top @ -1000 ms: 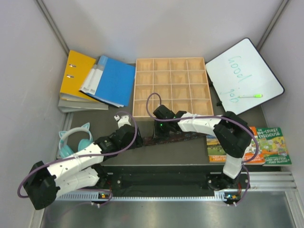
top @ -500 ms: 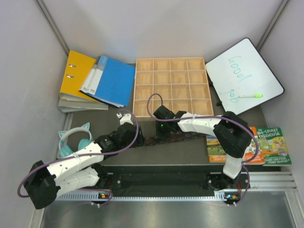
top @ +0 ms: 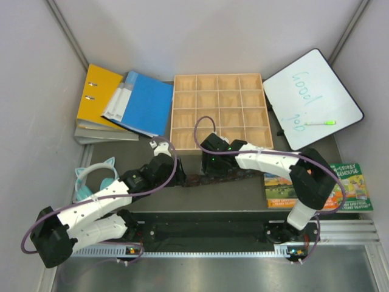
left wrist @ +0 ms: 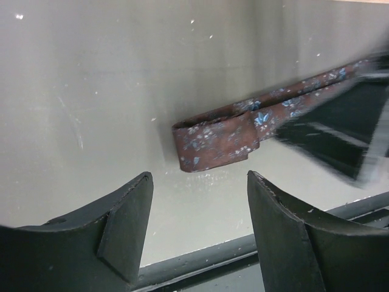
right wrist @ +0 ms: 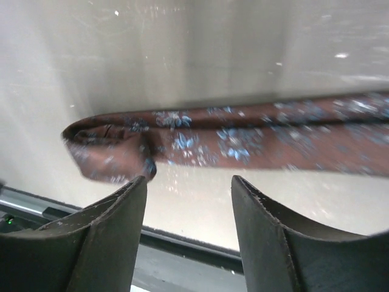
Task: Roll the ties
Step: Roll the tie at the center of the board.
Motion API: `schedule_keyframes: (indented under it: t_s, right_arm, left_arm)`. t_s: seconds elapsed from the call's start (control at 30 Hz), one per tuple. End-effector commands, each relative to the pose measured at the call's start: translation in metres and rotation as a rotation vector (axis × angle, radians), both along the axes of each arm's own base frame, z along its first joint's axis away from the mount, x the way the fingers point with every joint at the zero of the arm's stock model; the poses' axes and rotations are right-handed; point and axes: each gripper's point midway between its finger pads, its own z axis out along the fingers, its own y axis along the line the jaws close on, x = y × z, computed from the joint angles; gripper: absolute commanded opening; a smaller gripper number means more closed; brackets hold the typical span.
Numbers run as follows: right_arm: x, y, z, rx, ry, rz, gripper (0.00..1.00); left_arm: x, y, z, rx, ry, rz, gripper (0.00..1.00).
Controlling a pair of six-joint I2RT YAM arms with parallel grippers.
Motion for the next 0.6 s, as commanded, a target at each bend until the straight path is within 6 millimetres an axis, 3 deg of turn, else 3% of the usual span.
schedule_keyframes:
  t_s: [0.0, 0.13, 0.2, 0.37, 0.57]
  right_arm:
    - [0.009, -0.01, 0.044, 0.007, -0.124, -0.008, 0.59]
    - [0.01, 0.004, 0.059, 0.092, -0.149, 0.02, 0.51]
    - [0.009, 0.022, 0.064, 0.176, -0.148, 0.056, 0.46]
    - [0.003, 0.059, 0.061, 0.266, -0.104, 0.127, 0.31]
    - [0.007, 0.073, 0.048, 0.262, -0.088, 0.134, 0.29]
  left_arm:
    - [0.0, 0.003, 0.01, -0.013, 0.007, 0.025, 0.67]
    - [-0.005, 0.013, 0.007, -0.006, 0.012, 0.05, 0.67]
    - [-0.005, 0.019, 0.008, 0.004, 0.008, 0.064, 0.67]
    - [-0.002, 0.023, 0.008, 0.005, 0.004, 0.083, 0.64]
    - [0.003, 0.02, 0.001, -0.016, 0.028, 0.072, 0.62]
